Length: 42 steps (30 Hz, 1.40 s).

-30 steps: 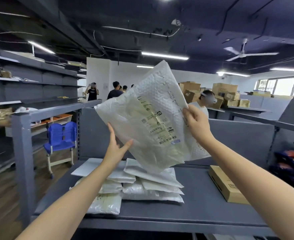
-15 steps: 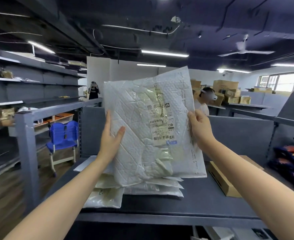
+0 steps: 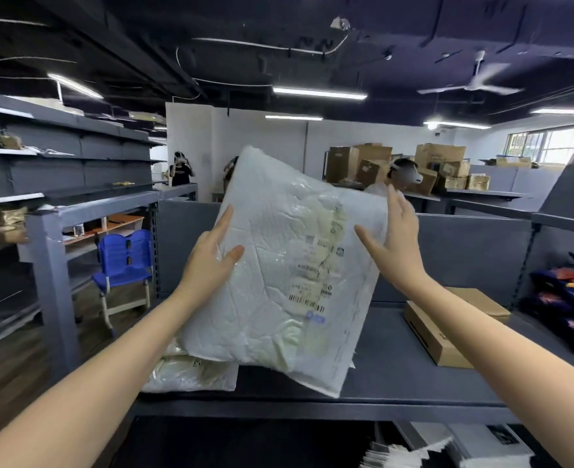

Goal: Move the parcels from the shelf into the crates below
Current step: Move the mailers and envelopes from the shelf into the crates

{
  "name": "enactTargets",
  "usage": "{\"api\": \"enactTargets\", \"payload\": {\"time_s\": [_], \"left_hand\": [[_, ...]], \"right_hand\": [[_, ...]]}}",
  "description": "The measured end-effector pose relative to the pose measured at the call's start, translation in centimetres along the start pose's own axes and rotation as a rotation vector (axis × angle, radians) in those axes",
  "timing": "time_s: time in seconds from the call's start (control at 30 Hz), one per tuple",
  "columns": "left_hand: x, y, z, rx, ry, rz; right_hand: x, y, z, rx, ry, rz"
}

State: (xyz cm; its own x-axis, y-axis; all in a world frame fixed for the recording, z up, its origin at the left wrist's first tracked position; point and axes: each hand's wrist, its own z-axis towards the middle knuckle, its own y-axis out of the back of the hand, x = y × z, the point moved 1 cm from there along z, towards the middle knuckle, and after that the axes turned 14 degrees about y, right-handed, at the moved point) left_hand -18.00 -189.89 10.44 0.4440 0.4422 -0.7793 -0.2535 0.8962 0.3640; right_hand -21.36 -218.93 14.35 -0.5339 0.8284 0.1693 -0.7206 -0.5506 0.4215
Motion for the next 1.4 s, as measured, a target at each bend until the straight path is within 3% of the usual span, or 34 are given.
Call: {"api": "enactTargets", "payload": {"time_s": [0.1,0.23,0.37,0.53,0.63,0.77,0.9,1.0,1.1,1.23,1.4], "left_hand": [[-1.3,0.0,0.4,0.112,-0.107,0.326],[-3.5,-0.7,-0.1,0.256,-0.365,0.619],[-4.8,-1.7,-0.7,0.263,-0.525,0.765],[-6.3,-2.5,-0.9,0.2,-0.559,0.84],[-7.1,-2.5,-1.1,0.123,-0.593,0.851],[-6.6,-2.2,-0.9,-0.106,-0.74,0.813],[-5.3,-1.9,-1.9,-0.353,-0.561,0.77],[-2.7,-0.9,-3.5,-0.455,-0.295,0.677],[0.2,-0.5,-5.8,-0.427,-0.044,0.38],[1.9,-1.1,-8.1,-0.278,0.148,0.015],[1.4,-1.2,-8.5,0.006,0.205,-0.233]], "right_hand": [[0.7,1.1,1.1,0.126,0.27,-0.189],[2.1,1.9,2.7,0.514,0.382,-0.062],[2.3,1.5,3.0,0.794,0.529,-0.404],[3.5,0.3,1.1,0.953,0.379,-0.194],[3.0,-0.3,0.2,0.887,0.315,0.025],[2.1,0.0,-1.2,0.71,0.26,0.164],[0.7,0.7,-3.5,0.538,-0.002,0.442],[-0.2,1.0,-5.5,0.394,-0.154,0.533],[-0.9,1.1,-7.4,0.257,-0.301,0.638],[-1.3,0.6,-9.1,0.156,-0.467,0.769],[-1.2,-0.1,-9.8,0.103,-0.559,0.845]]}}
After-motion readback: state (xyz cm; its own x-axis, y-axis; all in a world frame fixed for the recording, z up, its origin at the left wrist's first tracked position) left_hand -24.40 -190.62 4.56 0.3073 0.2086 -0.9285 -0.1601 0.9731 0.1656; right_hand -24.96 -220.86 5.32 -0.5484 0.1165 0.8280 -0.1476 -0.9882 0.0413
